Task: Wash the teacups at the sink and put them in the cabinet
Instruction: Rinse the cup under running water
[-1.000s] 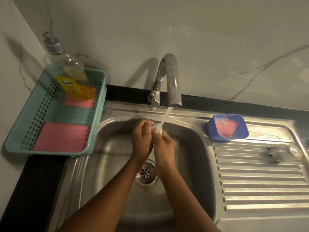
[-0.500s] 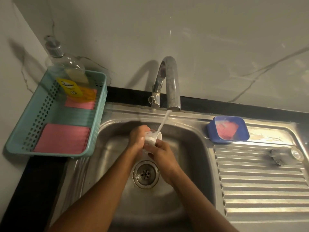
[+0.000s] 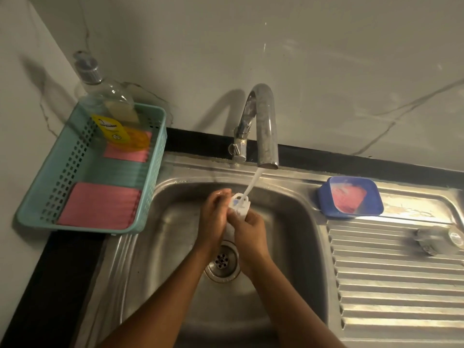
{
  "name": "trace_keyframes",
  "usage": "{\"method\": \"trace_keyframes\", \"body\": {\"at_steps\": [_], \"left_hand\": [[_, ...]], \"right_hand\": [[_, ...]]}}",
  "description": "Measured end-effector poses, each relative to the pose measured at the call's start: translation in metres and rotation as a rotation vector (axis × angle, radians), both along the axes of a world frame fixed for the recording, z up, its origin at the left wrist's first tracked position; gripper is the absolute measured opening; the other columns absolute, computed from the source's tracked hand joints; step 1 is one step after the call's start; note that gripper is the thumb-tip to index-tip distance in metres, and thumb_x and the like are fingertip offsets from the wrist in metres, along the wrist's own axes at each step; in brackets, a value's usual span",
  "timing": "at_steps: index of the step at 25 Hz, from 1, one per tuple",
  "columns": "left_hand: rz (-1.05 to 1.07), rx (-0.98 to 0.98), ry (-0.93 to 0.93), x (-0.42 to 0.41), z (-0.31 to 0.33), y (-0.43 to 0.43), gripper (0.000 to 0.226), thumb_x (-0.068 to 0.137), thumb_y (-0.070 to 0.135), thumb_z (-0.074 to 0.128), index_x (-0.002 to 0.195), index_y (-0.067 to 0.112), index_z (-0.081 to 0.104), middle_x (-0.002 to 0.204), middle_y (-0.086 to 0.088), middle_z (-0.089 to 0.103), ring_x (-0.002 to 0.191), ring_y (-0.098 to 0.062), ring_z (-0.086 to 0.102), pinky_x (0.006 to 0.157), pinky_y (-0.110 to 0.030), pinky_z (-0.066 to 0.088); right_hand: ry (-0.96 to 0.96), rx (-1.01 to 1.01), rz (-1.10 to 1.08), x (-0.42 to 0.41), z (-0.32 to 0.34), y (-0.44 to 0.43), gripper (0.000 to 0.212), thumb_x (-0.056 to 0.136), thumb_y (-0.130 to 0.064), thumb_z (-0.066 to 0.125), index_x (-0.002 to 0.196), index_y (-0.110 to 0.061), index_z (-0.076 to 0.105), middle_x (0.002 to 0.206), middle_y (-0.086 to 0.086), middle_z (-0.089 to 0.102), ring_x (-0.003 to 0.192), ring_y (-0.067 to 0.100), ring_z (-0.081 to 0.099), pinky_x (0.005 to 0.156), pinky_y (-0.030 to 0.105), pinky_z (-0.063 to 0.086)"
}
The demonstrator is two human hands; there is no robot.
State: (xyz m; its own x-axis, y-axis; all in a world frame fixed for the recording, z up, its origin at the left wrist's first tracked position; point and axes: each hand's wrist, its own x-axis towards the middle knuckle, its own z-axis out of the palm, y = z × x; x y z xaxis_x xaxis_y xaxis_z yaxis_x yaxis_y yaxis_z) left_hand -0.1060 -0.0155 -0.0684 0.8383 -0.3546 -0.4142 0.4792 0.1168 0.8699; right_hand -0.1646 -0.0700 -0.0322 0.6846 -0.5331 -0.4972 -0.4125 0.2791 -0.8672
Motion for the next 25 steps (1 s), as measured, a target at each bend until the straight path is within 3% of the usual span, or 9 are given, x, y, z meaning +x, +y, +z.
{"method": "trace_keyframes", "body": {"at_steps": [2, 5, 8, 12, 15, 18, 20, 22, 25], "left_hand": [[0.007, -0.014, -0.096, 0.000, 0.005, 0.000, 0.020, 0.105, 0.022, 0.052, 0.111, 0.011, 0.067, 0.103, -0.008, 0.075, 0.093, -0.020, 0.072, 0.080, -0.033, 0.060], [0.111, 0.048, 0.057, 0.014, 0.021, -0.007, 0.027, 0.103, 0.021, 0.049, 0.097, 0.002, 0.068, 0.086, -0.015, 0.070, 0.075, -0.024, 0.066, 0.066, -0.034, 0.053], [-0.013, 0.180, 0.381, 0.024, 0.028, -0.005, 0.037, 0.105, 0.036, 0.045, 0.096, 0.009, 0.068, 0.077, -0.010, 0.069, 0.060, -0.018, 0.063, 0.057, -0.030, 0.050], [-0.219, 0.265, 0.167, 0.022, 0.017, 0.003, 0.058, 0.102, 0.062, 0.038, 0.106, 0.017, 0.075, 0.099, -0.012, 0.077, 0.094, -0.027, 0.074, 0.084, -0.039, 0.057], [0.055, 0.038, -0.049, 0.008, 0.025, -0.003, 0.039, 0.106, 0.036, 0.047, 0.102, 0.007, 0.073, 0.095, -0.008, 0.076, 0.090, -0.015, 0.074, 0.081, -0.032, 0.058], [0.232, 0.016, 0.055, 0.014, 0.030, -0.008, 0.032, 0.097, 0.031, 0.057, 0.082, 0.005, 0.067, 0.072, -0.013, 0.065, 0.068, -0.020, 0.065, 0.065, -0.033, 0.050], [0.093, 0.156, 0.295, 0.019, 0.031, -0.004, 0.035, 0.094, 0.038, 0.056, 0.083, 0.007, 0.067, 0.067, -0.010, 0.066, 0.059, -0.020, 0.065, 0.057, -0.030, 0.050], [-0.138, 0.269, 0.476, 0.017, 0.033, 0.003, 0.041, 0.099, 0.042, 0.044, 0.084, 0.011, 0.066, 0.062, -0.004, 0.066, 0.051, -0.016, 0.063, 0.052, -0.025, 0.050], [-0.274, 0.243, 0.402, 0.007, 0.027, 0.003, 0.051, 0.104, 0.046, 0.032, 0.091, 0.018, 0.073, 0.078, -0.006, 0.071, 0.071, -0.021, 0.066, 0.068, -0.032, 0.050]], "right_hand": [[-0.084, 0.098, -0.037, 0.002, 0.007, 0.009, 0.020, 0.102, -0.026, 0.056, 0.107, -0.018, 0.074, 0.101, 0.009, 0.077, 0.098, 0.024, 0.073, 0.091, 0.045, 0.058], [-0.225, -0.535, 0.321, -0.013, -0.003, -0.007, 0.034, 0.103, -0.048, 0.042, 0.111, -0.029, 0.069, 0.121, -0.005, 0.067, 0.121, 0.018, 0.056, 0.105, 0.036, 0.043], [-0.014, -0.990, 0.759, -0.012, -0.022, -0.047, 0.052, 0.104, -0.060, 0.024, 0.111, -0.031, 0.066, 0.117, -0.010, 0.062, 0.129, 0.024, 0.043, 0.113, 0.047, 0.028], [0.027, -0.580, 0.403, 0.003, 0.019, -0.032, 0.038, 0.105, -0.042, 0.047, 0.093, -0.016, 0.072, 0.094, -0.007, 0.068, 0.113, 0.008, 0.058, 0.088, 0.029, 0.050], [-0.053, -0.115, 0.148, 0.012, 0.039, -0.009, 0.029, 0.105, -0.028, 0.052, 0.101, -0.007, 0.071, 0.091, 0.010, 0.074, 0.081, 0.005, 0.069, 0.065, 0.015, 0.052], [-0.143, -0.328, 0.249, -0.006, 0.023, 0.001, 0.032, 0.106, -0.038, 0.045, 0.111, -0.016, 0.068, 0.121, 0.001, 0.062, 0.111, 0.008, 0.059, 0.094, 0.022, 0.051], [-0.065, -0.695, 0.540, -0.023, -0.005, -0.015, 0.041, 0.104, -0.054, 0.034, 0.122, -0.033, 0.064, 0.137, -0.027, 0.048, 0.141, 0.012, 0.033, 0.122, 0.042, 0.026], [0.044, -0.912, 0.774, -0.029, -0.025, -0.035, 0.050, 0.103, -0.059, 0.024, 0.130, -0.037, 0.061, 0.147, -0.021, 0.046, 0.152, 0.014, 0.011, 0.125, 0.048, -0.001], [0.058, -0.601, 0.488, -0.014, 0.000, -0.032, 0.041, 0.106, -0.045, 0.040, 0.122, -0.019, 0.068, 0.131, 0.001, 0.062, 0.127, 0.005, 0.053, 0.106, 0.038, 0.044]]}}
